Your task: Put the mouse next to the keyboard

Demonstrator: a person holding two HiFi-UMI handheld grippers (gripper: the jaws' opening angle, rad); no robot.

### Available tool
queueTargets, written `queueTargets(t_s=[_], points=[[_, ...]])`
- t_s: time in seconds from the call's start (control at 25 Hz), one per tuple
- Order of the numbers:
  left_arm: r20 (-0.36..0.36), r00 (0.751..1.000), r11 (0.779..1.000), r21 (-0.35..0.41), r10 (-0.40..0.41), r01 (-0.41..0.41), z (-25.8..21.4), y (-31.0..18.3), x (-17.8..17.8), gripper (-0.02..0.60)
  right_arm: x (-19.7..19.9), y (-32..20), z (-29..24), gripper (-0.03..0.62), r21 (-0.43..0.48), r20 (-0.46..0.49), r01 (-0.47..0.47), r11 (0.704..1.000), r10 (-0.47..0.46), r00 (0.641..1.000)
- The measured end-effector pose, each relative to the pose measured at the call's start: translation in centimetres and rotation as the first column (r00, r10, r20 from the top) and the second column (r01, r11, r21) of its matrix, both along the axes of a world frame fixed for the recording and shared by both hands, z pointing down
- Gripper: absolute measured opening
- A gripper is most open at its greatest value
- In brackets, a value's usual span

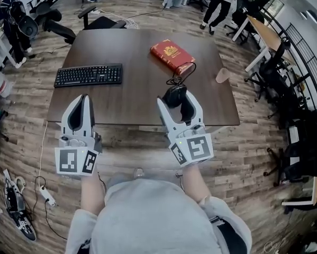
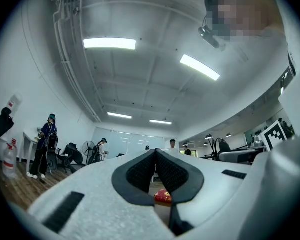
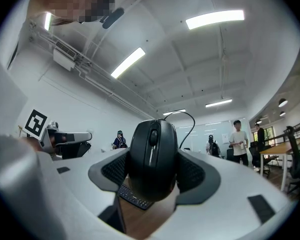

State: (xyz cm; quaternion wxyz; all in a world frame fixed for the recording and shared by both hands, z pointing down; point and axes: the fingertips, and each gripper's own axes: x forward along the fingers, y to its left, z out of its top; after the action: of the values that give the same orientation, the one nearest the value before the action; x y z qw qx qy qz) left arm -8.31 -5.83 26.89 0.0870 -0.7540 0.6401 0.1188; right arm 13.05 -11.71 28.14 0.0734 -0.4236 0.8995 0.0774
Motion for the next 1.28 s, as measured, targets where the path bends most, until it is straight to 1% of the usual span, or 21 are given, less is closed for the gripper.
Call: queueTargets(t_s=[0.12,0.28,0.44,0.68,0.96,1.28], points=[[0.001,1.000,1.000,-0.018,-0.013,0.014,0.5,-1.0,-0.2,0.011,0.0,-1.5,0.5,0.247,-0.019,0.010,0.009,1.000,-0.009,1.000],[-0.002,0.999,0.999,-0.027,-0.033,0.033,0.9,-2.1,-1.4,0.011,-1.0,-3.2,1.0,0.247,-0.033,0.010,0.018,0.999,-0.018,1.000],[-0.010,0.999,0.998,-0.046,-0.050,0.049,1.7,-3.7,-3.3,0.011,-2.6,-5.3,1.8,0.247,-0.056,0.012,0.020,0.998,-0.019,1.000],[-0.014,0.999,0.998,-0.044,-0.051,0.050,1.7,-7.7,-6.6,0.011,-5.2,-9.4,2.1,0.247,-0.064,0.014,0.003,0.998,-0.002,1.000],[-0.011,1.000,0.999,-0.047,-0.024,0.024,1.4,-13.3,-10.6,0.011,-8.7,-14.6,2.2,0.247,-0.075,0.020,-0.034,0.997,0.035,0.999],[-0.006,1.000,0.998,-0.063,0.028,-0.028,1.6,-19.2,-13.9,0.011,-11.4,-19.5,3.0,0.247,-0.104,0.025,-0.094,0.990,0.097,0.995]])
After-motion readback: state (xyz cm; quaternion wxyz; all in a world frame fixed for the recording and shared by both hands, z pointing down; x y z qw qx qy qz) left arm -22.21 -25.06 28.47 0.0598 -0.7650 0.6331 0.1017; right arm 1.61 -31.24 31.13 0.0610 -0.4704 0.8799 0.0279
